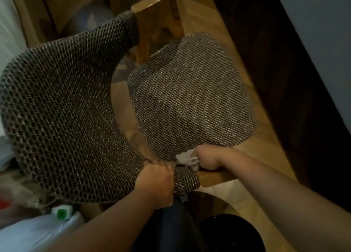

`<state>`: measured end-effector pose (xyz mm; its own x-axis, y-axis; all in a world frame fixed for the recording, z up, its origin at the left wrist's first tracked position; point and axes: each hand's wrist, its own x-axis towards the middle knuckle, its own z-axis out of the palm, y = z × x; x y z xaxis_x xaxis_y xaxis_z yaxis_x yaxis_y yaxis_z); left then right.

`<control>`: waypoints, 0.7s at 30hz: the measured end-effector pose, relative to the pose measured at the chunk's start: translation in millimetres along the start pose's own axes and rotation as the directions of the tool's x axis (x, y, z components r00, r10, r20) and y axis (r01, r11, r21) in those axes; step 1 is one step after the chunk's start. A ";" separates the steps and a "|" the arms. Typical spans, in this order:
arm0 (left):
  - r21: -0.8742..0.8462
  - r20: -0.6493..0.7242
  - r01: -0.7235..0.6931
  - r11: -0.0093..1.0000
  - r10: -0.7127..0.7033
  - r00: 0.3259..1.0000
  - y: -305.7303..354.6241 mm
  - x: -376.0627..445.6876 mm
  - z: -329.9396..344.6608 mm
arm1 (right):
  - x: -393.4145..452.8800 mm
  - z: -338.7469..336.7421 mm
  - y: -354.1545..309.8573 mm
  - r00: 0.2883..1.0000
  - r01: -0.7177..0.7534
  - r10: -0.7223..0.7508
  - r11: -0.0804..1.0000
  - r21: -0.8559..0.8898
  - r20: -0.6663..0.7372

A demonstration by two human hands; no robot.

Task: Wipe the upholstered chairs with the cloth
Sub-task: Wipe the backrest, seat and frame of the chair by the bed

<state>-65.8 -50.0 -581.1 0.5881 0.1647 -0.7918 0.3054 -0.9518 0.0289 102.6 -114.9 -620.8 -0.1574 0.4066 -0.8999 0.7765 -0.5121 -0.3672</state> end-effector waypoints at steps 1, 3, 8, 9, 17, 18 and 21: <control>-0.002 0.002 0.002 1.000 -0.002 1.000 -0.1 0.0 -0.3 | -17.7 -5.8 7.2 0.999 0.034 -0.034 0.999 0.040 -0.001; 0.001 0.001 0.004 1.000 -0.004 1.000 -0.3 0.2 0.2 | -46.5 -10.8 20.8 0.998 0.067 -0.066 0.997 0.049 -0.012; 0.028 0.010 0.005 1.000 -0.005 1.000 0.3 0.2 1.5 | -53.9 -6.4 79.9 0.987 -0.135 0.136 0.991 0.016 -0.083; 0.033 0.012 0.003 0.999 -0.003 1.000 0.1 0.6 1.4 | -49.6 -3.5 89.5 0.979 -0.168 0.172 0.985 0.051 -0.110; 0.020 -0.016 -0.009 1.000 0.009 1.000 -0.3 1.9 4.7 | -57.5 14.7 75.0 0.923 -0.041 0.197 0.905 0.424 -0.331; 0.022 -0.026 -0.010 1.000 0.010 1.000 -0.4 2.0 4.5 | -69.0 16.4 67.2 0.918 0.021 0.160 0.893 0.449 -0.362; -0.012 -0.031 -0.021 1.000 0.021 0.999 -1.3 0.5 5.0 | -96.1 35.0 33.0 0.863 0.114 0.115 0.904 0.413 -0.491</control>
<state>-69.7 -49.9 -584.6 0.6173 0.1527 -0.7718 0.3017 -0.9519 0.0530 122.0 -197.3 -554.7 0.2532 0.6639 -0.7036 0.4319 -0.7284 -0.5319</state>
